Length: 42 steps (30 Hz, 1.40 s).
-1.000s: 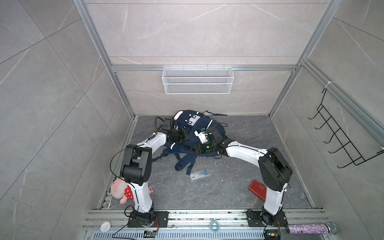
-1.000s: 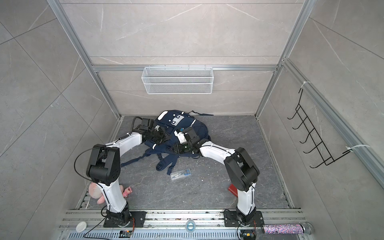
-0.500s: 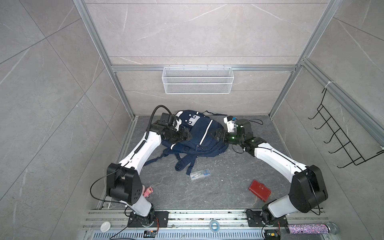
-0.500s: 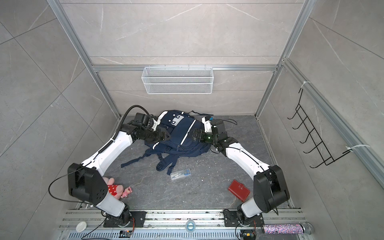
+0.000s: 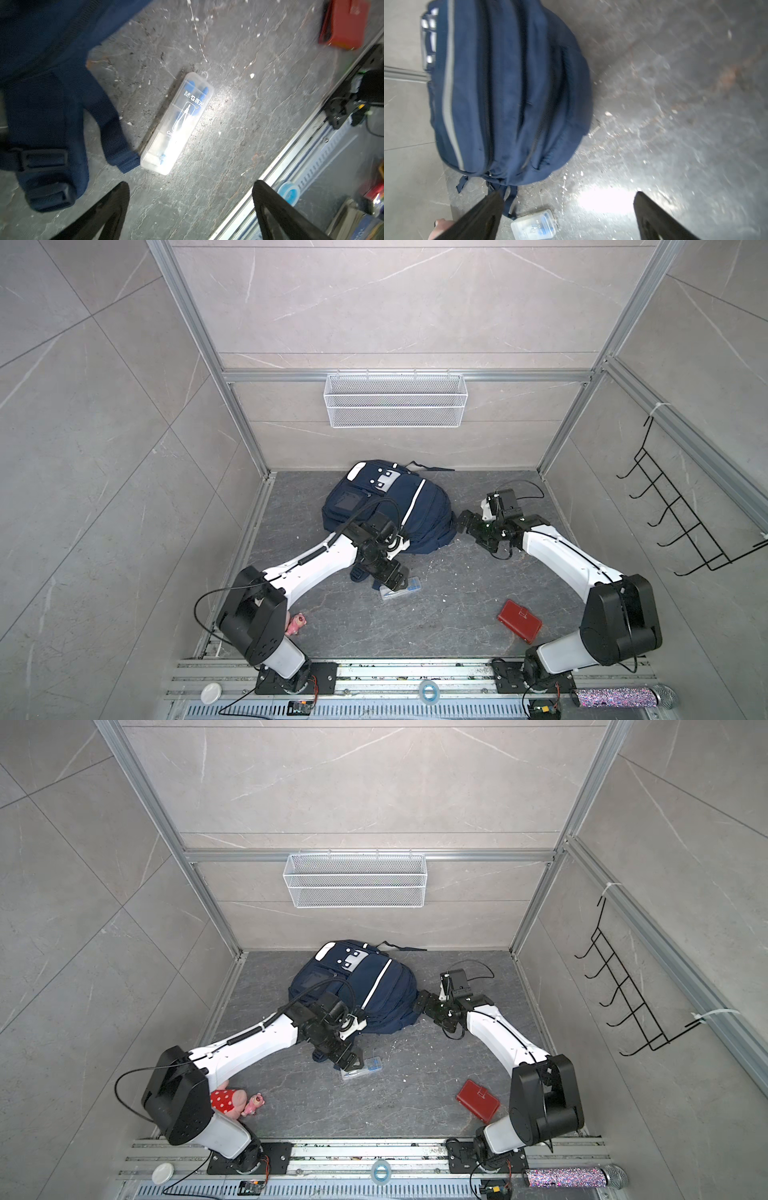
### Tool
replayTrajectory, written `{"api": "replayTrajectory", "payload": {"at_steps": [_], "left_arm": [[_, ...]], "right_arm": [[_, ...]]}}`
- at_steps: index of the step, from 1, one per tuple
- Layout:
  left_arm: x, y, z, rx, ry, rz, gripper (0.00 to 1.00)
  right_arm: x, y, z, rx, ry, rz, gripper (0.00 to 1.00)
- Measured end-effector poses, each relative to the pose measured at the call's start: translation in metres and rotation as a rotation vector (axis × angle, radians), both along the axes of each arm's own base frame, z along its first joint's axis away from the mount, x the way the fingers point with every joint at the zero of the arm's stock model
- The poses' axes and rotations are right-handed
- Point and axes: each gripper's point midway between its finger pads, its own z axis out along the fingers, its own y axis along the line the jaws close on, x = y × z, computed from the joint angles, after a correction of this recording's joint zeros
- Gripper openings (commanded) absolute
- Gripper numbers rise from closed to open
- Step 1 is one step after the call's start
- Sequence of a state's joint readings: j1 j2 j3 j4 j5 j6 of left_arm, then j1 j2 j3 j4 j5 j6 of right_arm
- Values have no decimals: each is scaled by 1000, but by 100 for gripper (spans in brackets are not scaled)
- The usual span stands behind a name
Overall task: Pack the student bag
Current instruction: 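Release the backpack and move the left gripper toward the clear pencil case, then close the left gripper on the clear pencil case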
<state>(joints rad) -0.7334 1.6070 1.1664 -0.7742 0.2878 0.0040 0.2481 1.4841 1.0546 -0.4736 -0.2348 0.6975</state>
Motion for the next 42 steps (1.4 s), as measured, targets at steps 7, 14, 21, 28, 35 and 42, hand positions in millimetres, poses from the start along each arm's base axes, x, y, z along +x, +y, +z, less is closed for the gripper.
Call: {"api": "replayTrajectory", "payload": {"at_steps": [7,14,21,28,35,42], "left_arm": [[3,-18,-41,133,-18,-109,96],[16,-14,-62,243,-77,-131,95],[17,-12,-76,318,-136,-163,86],[7,-17,-82,324,-144,-203,73],[7,-18,-82,319,-142,-200,66],[0,-9,-82,329,-131,-197,72]], "right_arm": [[-16,-11,-2,-23,22,-41,100],[-23,-14,-9,-38,38,-47,100],[-23,-15,-12,-40,44,-49,100],[-19,-14,-23,-36,67,-48,100],[-11,-12,-24,-23,60,-46,100],[-7,-12,-21,-14,41,-49,100]]}}
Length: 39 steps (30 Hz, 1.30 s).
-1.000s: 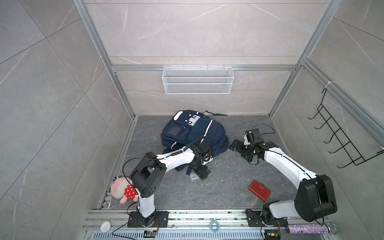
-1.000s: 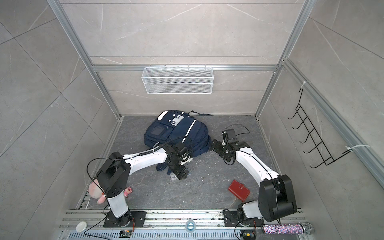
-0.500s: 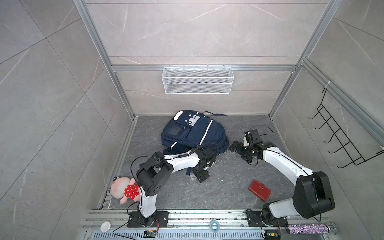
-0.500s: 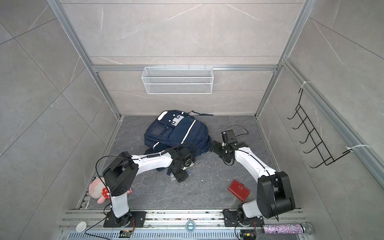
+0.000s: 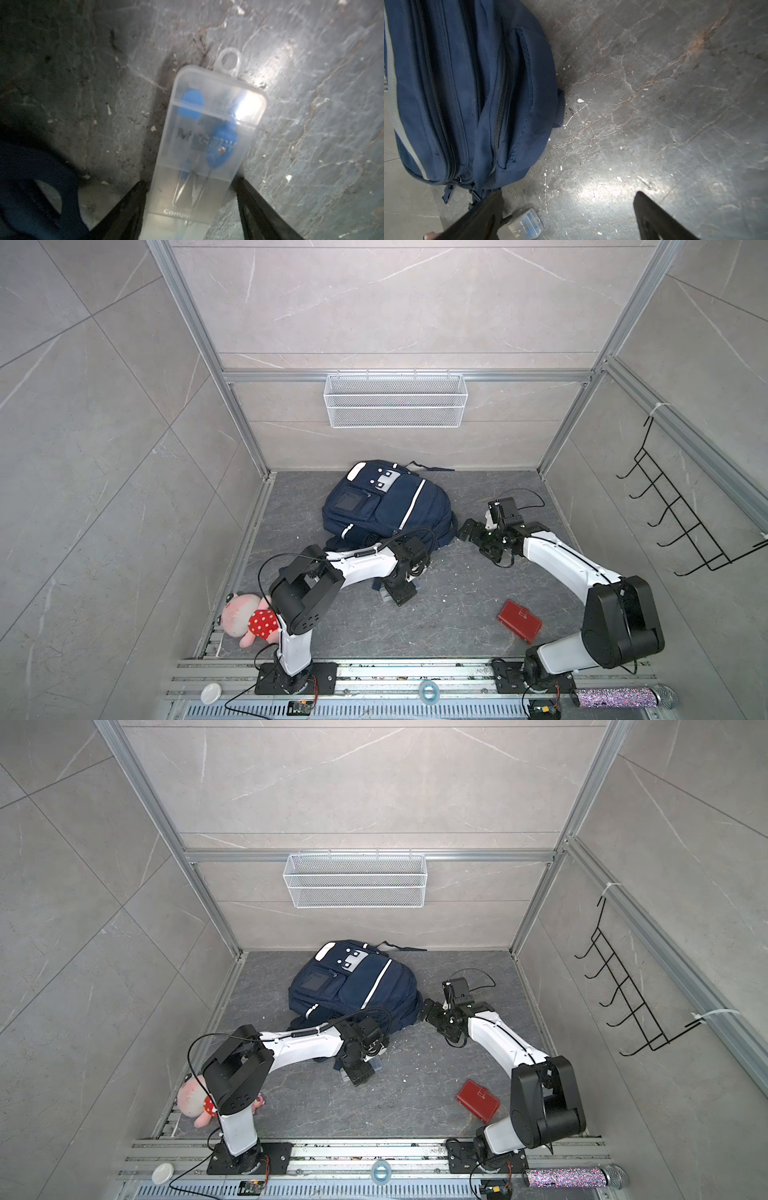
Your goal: Pack the student bag
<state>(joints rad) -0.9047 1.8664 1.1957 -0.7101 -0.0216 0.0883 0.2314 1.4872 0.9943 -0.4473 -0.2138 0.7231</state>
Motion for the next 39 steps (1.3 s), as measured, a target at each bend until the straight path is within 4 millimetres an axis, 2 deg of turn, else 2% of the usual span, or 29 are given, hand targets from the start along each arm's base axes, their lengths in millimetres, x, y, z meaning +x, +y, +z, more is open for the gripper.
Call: {"api": "replayTrajectory", "payload": {"at_steps": [5,11,18,23,27,29,31,33,37,39], "left_arm": [[-5,6,0,9,12,21,71],[-7,8,-1,12,20,47,68],[-12,15,0,23,31,74,61],[-17,19,0,41,48,90,46],[-19,20,2,36,59,105,31],[-22,22,7,29,75,116,28],[-22,21,20,-7,82,133,26],[-16,17,45,-70,78,166,21],[22,-2,120,-276,-2,254,19],[47,-9,165,-386,-49,300,18]], "right_arm": [[5,1,2,17,-15,-4,100],[7,4,-5,26,2,0,100],[15,8,-1,40,-7,7,100],[20,9,2,42,-18,6,100],[20,9,3,44,-20,6,100],[20,10,3,51,-18,11,100],[16,12,2,64,-11,19,100],[7,14,2,84,4,22,100],[-16,20,9,147,17,22,100],[-22,34,21,173,-2,62,100]]}}
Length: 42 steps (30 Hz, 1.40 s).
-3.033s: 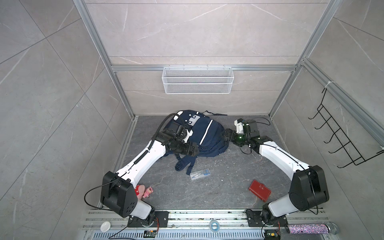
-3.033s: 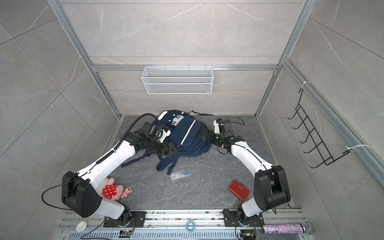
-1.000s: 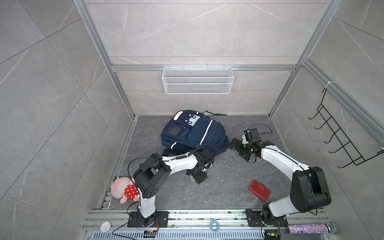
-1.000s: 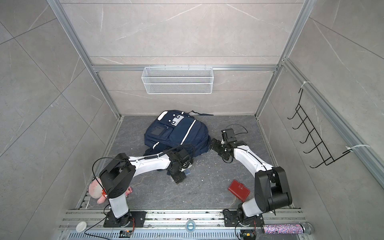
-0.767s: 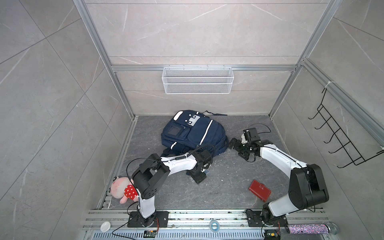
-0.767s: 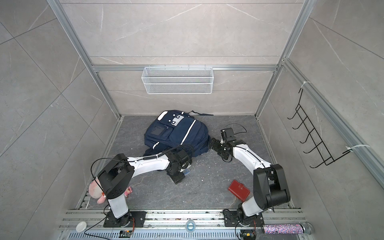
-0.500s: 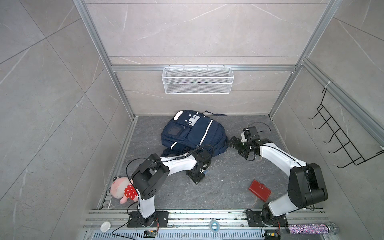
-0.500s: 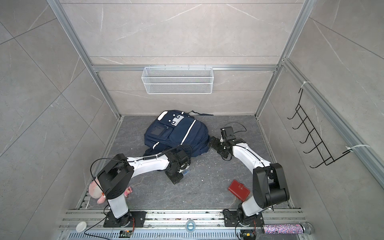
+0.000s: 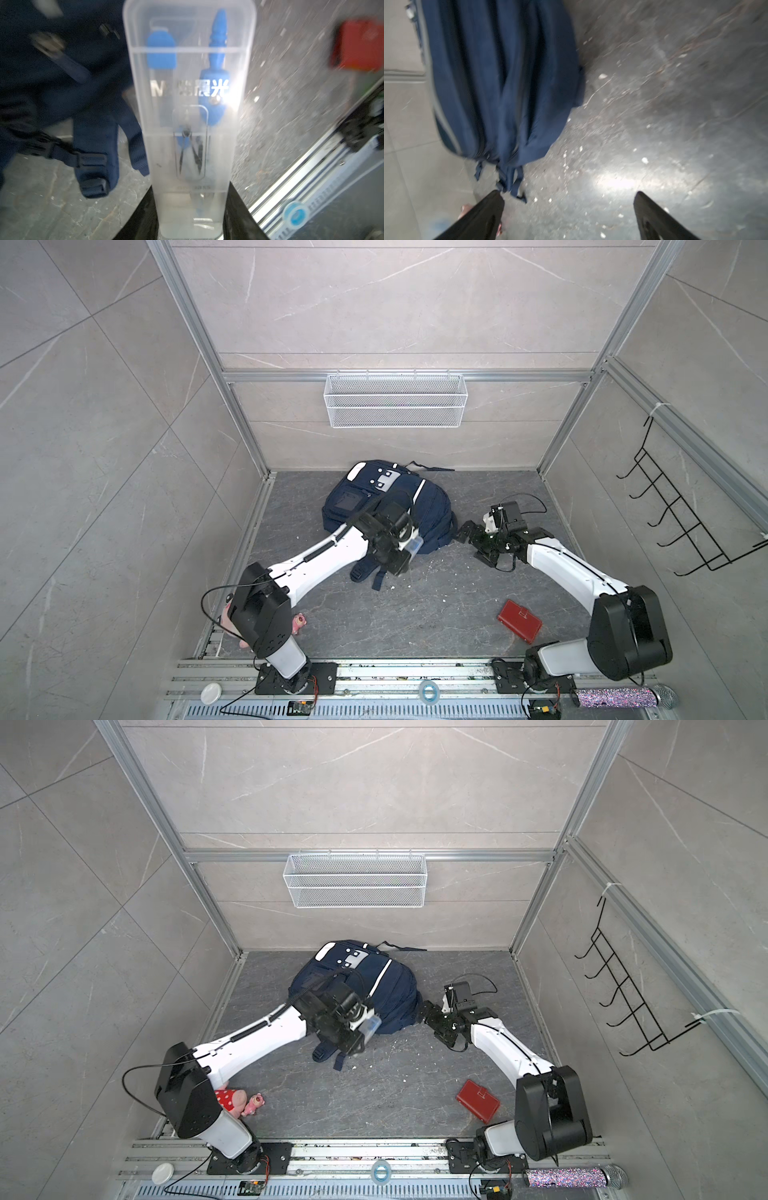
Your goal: Pack the student bag
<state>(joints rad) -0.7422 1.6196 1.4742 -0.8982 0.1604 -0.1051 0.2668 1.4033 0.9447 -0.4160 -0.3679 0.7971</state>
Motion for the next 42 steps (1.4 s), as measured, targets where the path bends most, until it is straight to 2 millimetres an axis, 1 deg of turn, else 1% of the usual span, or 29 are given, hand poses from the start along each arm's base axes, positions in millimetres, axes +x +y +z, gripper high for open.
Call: {"api": "replayTrajectory", "payload": {"at_steps": [2,4,5,7,9,11,13,15,18,22,24,27,30,33,37,39,42], "left_arm": [[22,-2,32,-72,-41,42,17],[39,-1,50,-116,-61,88,17],[47,1,54,-135,-55,114,16],[60,4,53,-148,-37,164,16],[74,5,46,-142,-17,203,16],[86,1,39,-134,-5,219,16],[96,-6,36,-133,-4,219,16],[103,-10,38,-141,-11,220,16],[104,-11,41,-155,-11,224,16],[104,-8,37,-156,7,233,16],[103,-7,33,-153,15,236,16],[100,-8,28,-155,29,233,16],[100,-11,29,-168,34,226,16],[100,-12,31,-178,28,223,16],[100,-12,34,-186,20,221,15],[99,-11,34,-186,18,221,15],[99,-12,33,-187,20,220,15]], "right_arm": [[-3,22,17,31,-32,68,100],[-2,45,38,76,-79,135,100],[-1,55,50,103,-109,165,100],[7,71,73,156,-177,207,100],[19,82,91,197,-237,231,99],[33,91,103,225,-282,240,97],[44,101,110,250,-311,244,97],[52,112,112,278,-326,244,94],[55,126,108,303,-323,252,91],[60,137,101,317,-314,232,77],[61,142,100,324,-319,230,73],[64,145,99,329,-323,228,69],[69,149,102,336,-332,229,64],[72,151,105,347,-345,226,56],[73,152,107,350,-355,222,41],[73,152,107,346,-358,223,36],[73,153,107,346,-360,226,31]]}}
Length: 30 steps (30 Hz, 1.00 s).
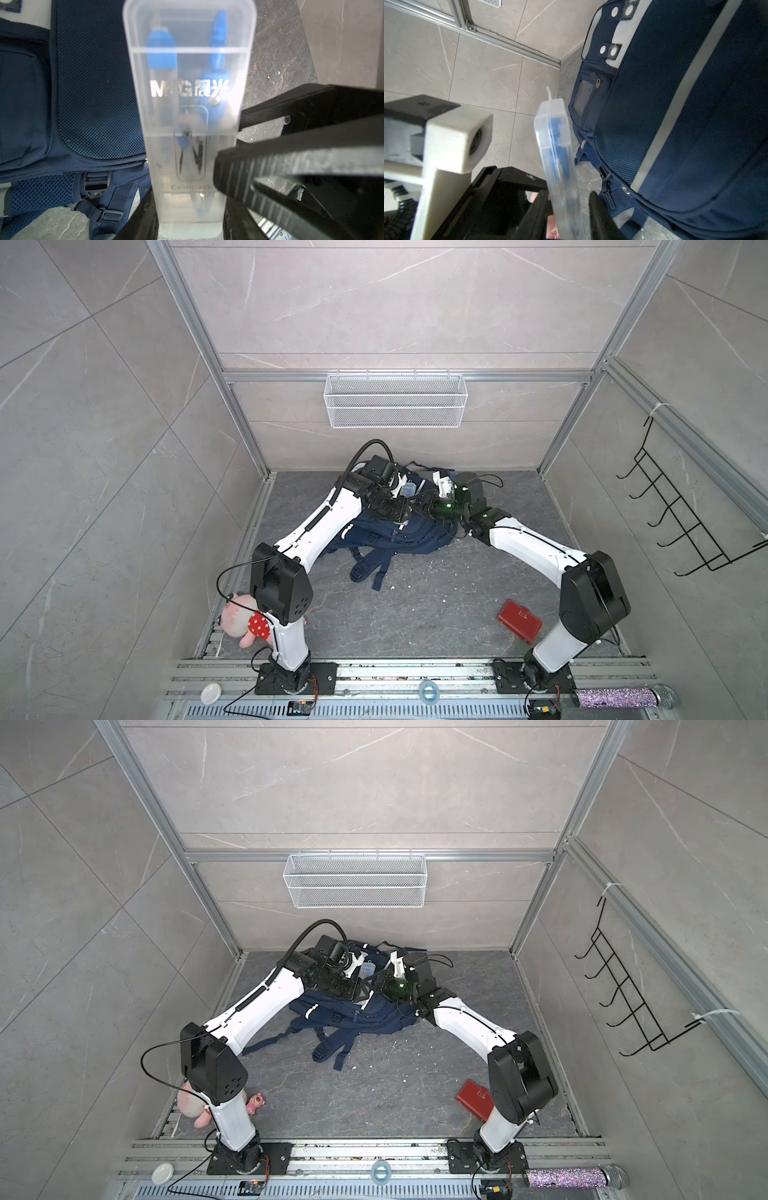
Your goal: Pack the student bag
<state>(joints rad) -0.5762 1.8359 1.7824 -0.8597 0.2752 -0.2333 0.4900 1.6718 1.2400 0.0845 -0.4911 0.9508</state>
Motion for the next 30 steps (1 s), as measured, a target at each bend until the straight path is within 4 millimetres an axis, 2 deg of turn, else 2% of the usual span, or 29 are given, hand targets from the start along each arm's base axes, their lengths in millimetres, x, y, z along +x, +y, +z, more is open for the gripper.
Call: {"api": "replayTrajectory", "payload": {"at_steps": [3,9,14,16,18,20,22,24,26,28,30], "left_arm": [[-1,0,-1,-1,4,-2,15],[-1,-1,0,-9,5,-3,16],[0,1,-1,-6,7,8,19],[-1,2,-3,-5,10,11,28],[-1,3,-2,-7,10,15,50],[-2,3,-2,-13,12,19,78],[-5,2,1,-23,22,19,92],[-7,3,3,-29,27,23,94],[-9,3,4,-34,36,26,93],[-11,2,4,-42,47,24,89],[-10,1,3,-40,59,27,86]], "right_arm": [[1,0,0,1,-2,0,27],[2,2,0,5,-8,4,26],[4,3,-4,2,-9,10,11],[3,4,-5,-1,-10,15,4],[3,5,-6,-2,-12,20,1],[3,4,-6,-4,-15,20,0],[4,3,-6,-8,-16,15,0],[8,-3,-7,-15,-16,1,0],[14,-18,-9,-30,-7,-34,0],[22,-43,-13,-52,7,-87,0],[29,-76,-16,-79,22,-156,0]]}}
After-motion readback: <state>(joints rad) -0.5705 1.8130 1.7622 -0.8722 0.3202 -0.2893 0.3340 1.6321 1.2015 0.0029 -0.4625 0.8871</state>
